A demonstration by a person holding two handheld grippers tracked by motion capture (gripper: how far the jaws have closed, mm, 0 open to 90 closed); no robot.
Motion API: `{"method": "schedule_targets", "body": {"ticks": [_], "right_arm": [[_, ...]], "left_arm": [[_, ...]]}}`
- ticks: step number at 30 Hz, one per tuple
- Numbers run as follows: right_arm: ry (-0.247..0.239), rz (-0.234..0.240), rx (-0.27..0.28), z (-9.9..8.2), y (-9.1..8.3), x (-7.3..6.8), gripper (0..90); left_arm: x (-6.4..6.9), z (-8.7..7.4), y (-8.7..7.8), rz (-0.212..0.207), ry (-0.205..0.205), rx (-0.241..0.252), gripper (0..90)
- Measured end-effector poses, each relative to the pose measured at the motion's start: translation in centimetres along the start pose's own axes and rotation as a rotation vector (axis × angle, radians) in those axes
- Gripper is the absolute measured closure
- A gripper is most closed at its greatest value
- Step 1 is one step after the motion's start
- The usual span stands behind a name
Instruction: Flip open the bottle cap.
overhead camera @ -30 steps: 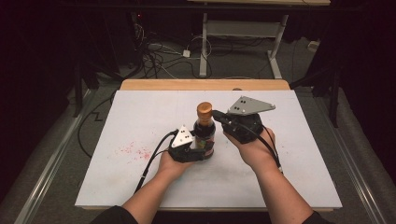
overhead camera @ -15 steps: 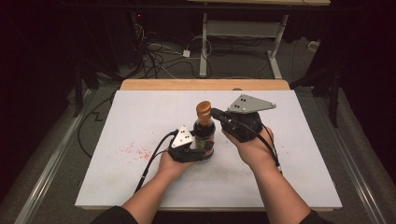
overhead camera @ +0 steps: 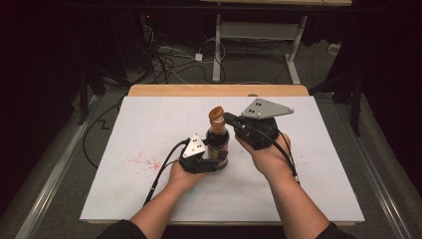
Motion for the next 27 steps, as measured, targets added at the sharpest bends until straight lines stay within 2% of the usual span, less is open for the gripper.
{"method": "schedule_targets", "body": {"ticks": [1, 15, 16, 18, 19, 22, 23, 24, 25, 27], "right_arm": [[-0.005, 0.002, 0.001, 0.1, 0.0, 0.0, 90.0], [-0.022, -0.003, 0.002, 1.2, 0.4, -0.2, 90.0], [-0.028, -0.001, 0.006, 1.3, 0.5, -0.3, 90.0], [-0.030, 0.006, 0.011, 1.6, 0.8, -0.5, 90.0], [-0.027, 0.011, 0.013, 1.8, 1.0, -0.7, 90.0], [-0.035, 0.031, 0.023, 2.5, 1.5, -1.4, 90.0], [-0.037, 0.037, 0.026, 2.7, 1.7, -1.6, 90.0], [-0.041, 0.045, 0.030, 2.9, 1.8, -1.8, 90.0], [-0.038, 0.048, 0.031, 3.0, 1.9, -2.0, 90.0], [-0.037, 0.058, 0.033, 3.1, 2.0, -2.2, 90.0]], "left_arm": [[0.0, 0.0, -0.1, -0.018, 0.006, -0.008, 28.9], [0.1, 0.0, -0.1, -0.021, 0.011, -0.012, 28.9], [0.0, 0.0, -0.1, -0.001, 0.002, -0.009, 28.9], [-0.1, 0.0, -0.1, -0.004, 0.003, -0.010, 28.9], [0.1, 0.0, -0.1, -0.023, 0.010, -0.014, 28.9], [0.0, 0.0, -0.1, -0.022, 0.005, -0.013, 28.8], [0.0, 0.0, -0.1, -0.003, 0.000, -0.010, 28.8], [0.0, 0.0, -0.1, -0.003, -0.001, -0.008, 28.8], [0.1, 0.0, -0.1, -0.020, 0.006, -0.014, 28.8], [0.1, 0.0, -0.1, -0.020, 0.004, -0.012, 28.8]]}}
Point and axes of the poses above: each handheld gripper's, and its own axes: y roughly forward along the jaws, z roughly out of its top, x roughly to its right, the point moved 2 cm from there along y, roughly forward along the jaws, and after that the axes turned 11 degrees about -z, right-handed, at the moved point
